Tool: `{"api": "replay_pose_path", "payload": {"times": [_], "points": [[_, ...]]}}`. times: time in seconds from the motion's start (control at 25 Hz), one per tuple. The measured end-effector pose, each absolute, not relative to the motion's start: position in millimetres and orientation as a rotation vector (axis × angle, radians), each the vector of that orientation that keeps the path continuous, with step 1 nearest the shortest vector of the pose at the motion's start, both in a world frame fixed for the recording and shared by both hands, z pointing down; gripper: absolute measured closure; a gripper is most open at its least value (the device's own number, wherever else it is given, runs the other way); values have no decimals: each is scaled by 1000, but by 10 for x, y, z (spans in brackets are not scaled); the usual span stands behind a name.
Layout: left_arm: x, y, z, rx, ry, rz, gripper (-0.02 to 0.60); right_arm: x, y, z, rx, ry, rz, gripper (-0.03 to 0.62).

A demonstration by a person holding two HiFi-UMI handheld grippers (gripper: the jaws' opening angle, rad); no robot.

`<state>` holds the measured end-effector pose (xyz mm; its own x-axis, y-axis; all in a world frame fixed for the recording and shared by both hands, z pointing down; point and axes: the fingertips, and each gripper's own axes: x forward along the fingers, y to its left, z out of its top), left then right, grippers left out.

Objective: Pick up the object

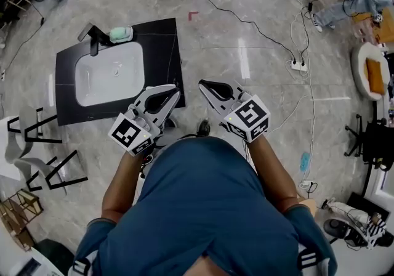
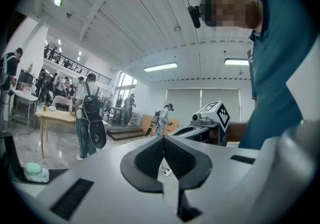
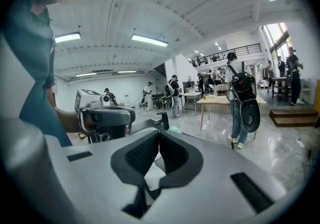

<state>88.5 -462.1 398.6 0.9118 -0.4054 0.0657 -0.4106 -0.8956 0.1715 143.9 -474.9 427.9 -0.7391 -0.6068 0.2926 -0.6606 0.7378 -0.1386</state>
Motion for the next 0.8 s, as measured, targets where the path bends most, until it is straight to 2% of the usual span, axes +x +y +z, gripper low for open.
{"api": "replay_pose_path", "payload": {"times": [0.32,0.8], "points": [[600,-4862,4093,2867,-609,83,577,1212,-4880,4165,1039,-2712,328,579],[76,-5237,4754,2348,-628,-160,577,898,-4982,4248,1021,-2680,357,579]]}}
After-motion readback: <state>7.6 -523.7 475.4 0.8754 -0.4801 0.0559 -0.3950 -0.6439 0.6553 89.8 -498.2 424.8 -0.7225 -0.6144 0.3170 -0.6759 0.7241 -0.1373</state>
